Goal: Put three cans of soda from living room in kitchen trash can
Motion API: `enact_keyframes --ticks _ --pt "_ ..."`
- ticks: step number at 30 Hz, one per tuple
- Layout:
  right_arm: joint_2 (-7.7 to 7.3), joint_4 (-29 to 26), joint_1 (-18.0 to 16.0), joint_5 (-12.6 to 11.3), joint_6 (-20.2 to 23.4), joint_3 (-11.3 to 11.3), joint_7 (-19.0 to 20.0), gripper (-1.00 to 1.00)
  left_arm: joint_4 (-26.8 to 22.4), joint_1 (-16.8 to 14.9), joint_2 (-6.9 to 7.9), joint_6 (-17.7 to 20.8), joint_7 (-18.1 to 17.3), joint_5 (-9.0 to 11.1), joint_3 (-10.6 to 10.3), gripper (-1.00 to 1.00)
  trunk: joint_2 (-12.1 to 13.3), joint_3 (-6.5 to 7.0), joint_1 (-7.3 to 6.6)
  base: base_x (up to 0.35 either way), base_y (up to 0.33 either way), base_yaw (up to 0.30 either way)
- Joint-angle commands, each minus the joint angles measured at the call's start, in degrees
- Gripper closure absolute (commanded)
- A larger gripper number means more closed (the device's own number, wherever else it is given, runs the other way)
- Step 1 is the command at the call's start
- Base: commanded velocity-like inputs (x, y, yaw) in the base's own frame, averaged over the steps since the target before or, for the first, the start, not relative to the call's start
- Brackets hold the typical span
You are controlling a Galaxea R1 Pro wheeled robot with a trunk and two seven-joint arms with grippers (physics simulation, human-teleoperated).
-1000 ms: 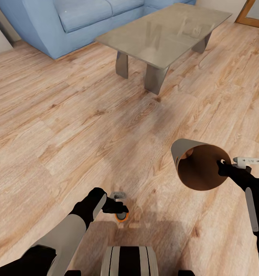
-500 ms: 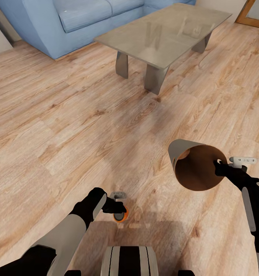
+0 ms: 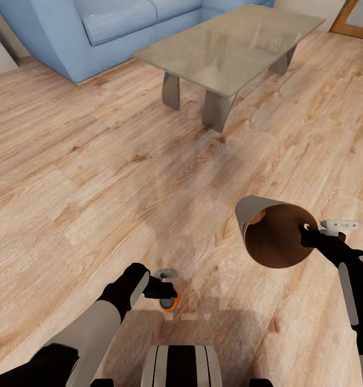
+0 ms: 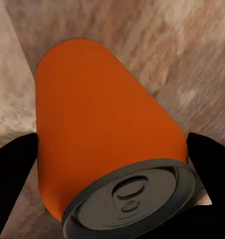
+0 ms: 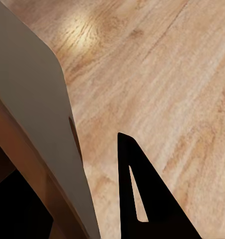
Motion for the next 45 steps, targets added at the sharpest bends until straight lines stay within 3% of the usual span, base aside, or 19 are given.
enact_keyframes --ticks 1,20,27,31,34,38,40,41,45 --pt "0.02 -0.1 -0.1 -0.3 0.3 -0.1 0.4 1.0 -0.1 0.0 0.05 0.2 0.2 0.5 -0.3 1.0 0.0 0.19 -0.04 0.0 0.0 0.0" --pt "0.07 -0.1 0.1 -0.3 0.3 1.3 0.3 1.0 -0.1 0.0 0.06 0.2 -0.1 0.5 -0.3 1.0 0.3 4.4 -0.53 0.0 0.0 0.0" --pt "0.07 0.0 0.2 -0.3 0.4 3.0 -0.1 1.0 -0.6 0.0 0.21 0.0 -0.2 0.4 -0.4 1.0 0.3 5.95 -0.71 0.0 0.0 0.0" --pt "0.07 -0.1 0.4 -0.3 1.6 4.4 -0.1 1.0 -1.3 0.0 0.38 -1.3 -0.2 0.3 -1.5 1.0 0.4 6.84 -0.81 0.0 0.0 0.0" --pt "0.02 -0.1 0.4 -0.3 5.1 5.9 -0.1 1.0 -2.1 0.1 0.55 -2.2 -0.3 0.3 -2.9 1.0 0.4 7.5 -0.89 0.0 0.0 0.0" --pt "-0.01 -0.1 0.4 -0.3 8.1 8.1 -0.1 1.0 -7.8 0.6 0.82 -2.2 -0.9 0.3 -5.0 1.0 0.5 8.39 -0.99 0.0 0.0 0.0" --pt "-0.04 -0.1 0.3 -0.3 11.6 9.2 -0.2 1.0 -13.9 0.8 1.13 -0.4 -1.0 0.3 -6.6 1.0 0.5 8.83 -1.04 0.0 0.0 0.0" --pt "-0.11 -0.1 0.2 -0.1 13.5 9.7 -0.2 1.0 -18.6 0.8 1.33 2.6 -1.1 0.5 -7.2 1.0 0.5 9.05 -1.07 0.0 0.0 0.0" --pt "-0.12 -0.1 0.0 1.3 14.8 10.0 -0.2 1.0 -25.9 0.9 1.6 7.0 -1.2 0.7 -7.4 1.0 0.6 9.94 -1.17 0.0 0.0 0.0"
